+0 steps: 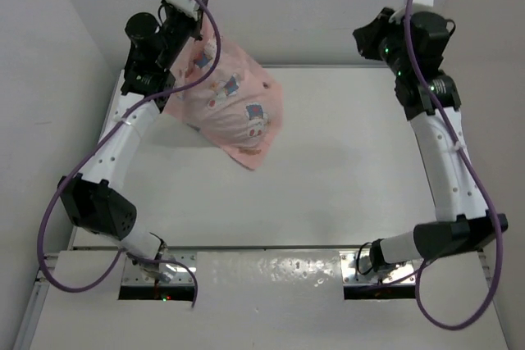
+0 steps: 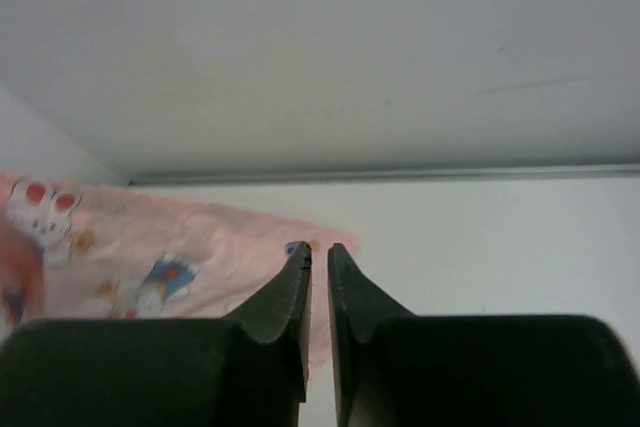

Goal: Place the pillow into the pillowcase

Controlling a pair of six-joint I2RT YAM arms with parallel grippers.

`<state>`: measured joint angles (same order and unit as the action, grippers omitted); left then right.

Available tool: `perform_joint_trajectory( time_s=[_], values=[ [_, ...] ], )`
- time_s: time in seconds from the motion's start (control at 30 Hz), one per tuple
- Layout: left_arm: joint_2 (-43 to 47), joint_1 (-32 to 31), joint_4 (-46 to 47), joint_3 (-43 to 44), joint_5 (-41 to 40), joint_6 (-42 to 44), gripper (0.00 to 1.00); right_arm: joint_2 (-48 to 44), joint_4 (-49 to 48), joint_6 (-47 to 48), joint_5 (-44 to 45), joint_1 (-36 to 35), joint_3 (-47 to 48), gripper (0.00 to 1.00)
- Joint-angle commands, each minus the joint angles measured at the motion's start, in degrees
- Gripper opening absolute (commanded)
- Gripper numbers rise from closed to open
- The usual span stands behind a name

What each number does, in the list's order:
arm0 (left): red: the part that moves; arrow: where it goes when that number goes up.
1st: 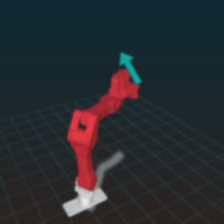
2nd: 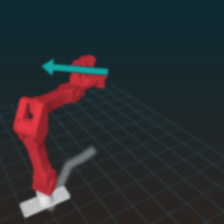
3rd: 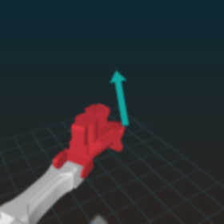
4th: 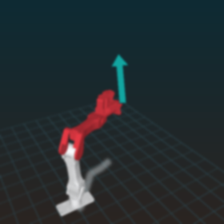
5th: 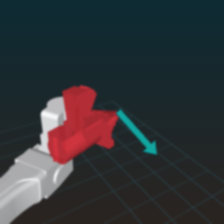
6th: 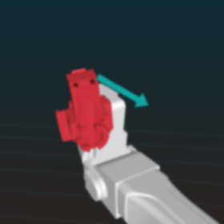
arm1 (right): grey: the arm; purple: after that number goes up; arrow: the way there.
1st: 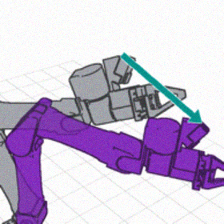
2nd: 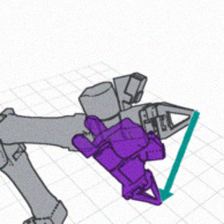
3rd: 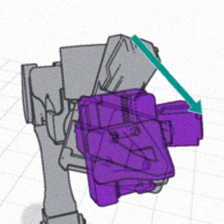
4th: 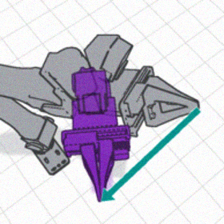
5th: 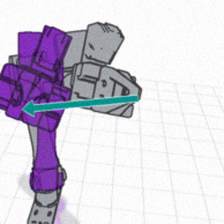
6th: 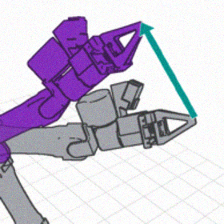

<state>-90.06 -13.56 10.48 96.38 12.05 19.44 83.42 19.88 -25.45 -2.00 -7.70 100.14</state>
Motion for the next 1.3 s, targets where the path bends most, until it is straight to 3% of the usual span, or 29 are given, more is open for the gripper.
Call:
perform_joint_trajectory(
  time_s=[0.0,0.07,0.17,0.2,0.27,0.3,0.37,0.53,0.67,0.8,0.9,1.03,1.27],
  values=[
    [8.32,-1.64,9.91,-2.68,4.73,-0.02,0.00,-6.51,-7.23,-0.38,-3.89,-3.19,-7.74,0.13],
    [8.59,-1.82,9.65,-1.81,5.43,-0.72,0.00,-4.85,-4.42,-1.18,-4.50,-4.33,-9.78,0.16],
    [7.19,-1.91,10.08,2.75,6.93,-3.00,0.00,-3.35,-3.09,-1.27,-5.38,-5.30,-11.19,0.30],
    [6.48,-1.91,10.43,3.72,8.24,-3.44,0.00,-3.17,-3.27,-1.09,-5.64,-5.39,-12.15,0.46],
    [5.86,-1.99,12.27,5.75,10.78,-5.20,0.00,-3.17,-3.79,0.22,-6.70,-5.39,-13.21,0.63],
    [5.69,-1.91,12.98,6.27,11.41,-5.64,0.00,-3.17,-4.40,1.10,-7.31,-5.39,-13.65,0.81],
    [5.51,-1.99,14.30,7.15,12.90,-6.52,0.00,-3.09,-4.59,5.47,-10.46,-5.48,-15.05,0.98],
    [5.25,-1.99,13.96,8.04,14.40,-4.42,0.00,-4.66,1.19,20.40,-25.84,-5.56,-20.85,0.99],
    [5.25,-1.91,12.99,7.42,15.28,-2.92,0.00,-10.02,2.53,26.92,-27.80,-9.34,-27.88,0.99],
    [4.72,-1.99,12.81,7.42,15.81,-2.57,0.00,-13.36,-0.44,26.07,-23.68,-17.59,-33.59,0.99],
    [4.72,-1.99,11.94,7.16,15.63,-1.43,0.00,-11.97,-2.12,25.89,-17.72,-26.98,-36.59,0.99],
    [4.63,-1.91,11.32,7.24,15.28,-0.02,0.00,-9.33,-3.52,23.80,-13.56,-33.32,-37.29,0.99],
    [4.46,-2.61,10.70,7.33,10.47,3.93,0.00,-6.00,-13.37,16.85,-2.24,-37.30,-36.87,0.99]
  ],
)
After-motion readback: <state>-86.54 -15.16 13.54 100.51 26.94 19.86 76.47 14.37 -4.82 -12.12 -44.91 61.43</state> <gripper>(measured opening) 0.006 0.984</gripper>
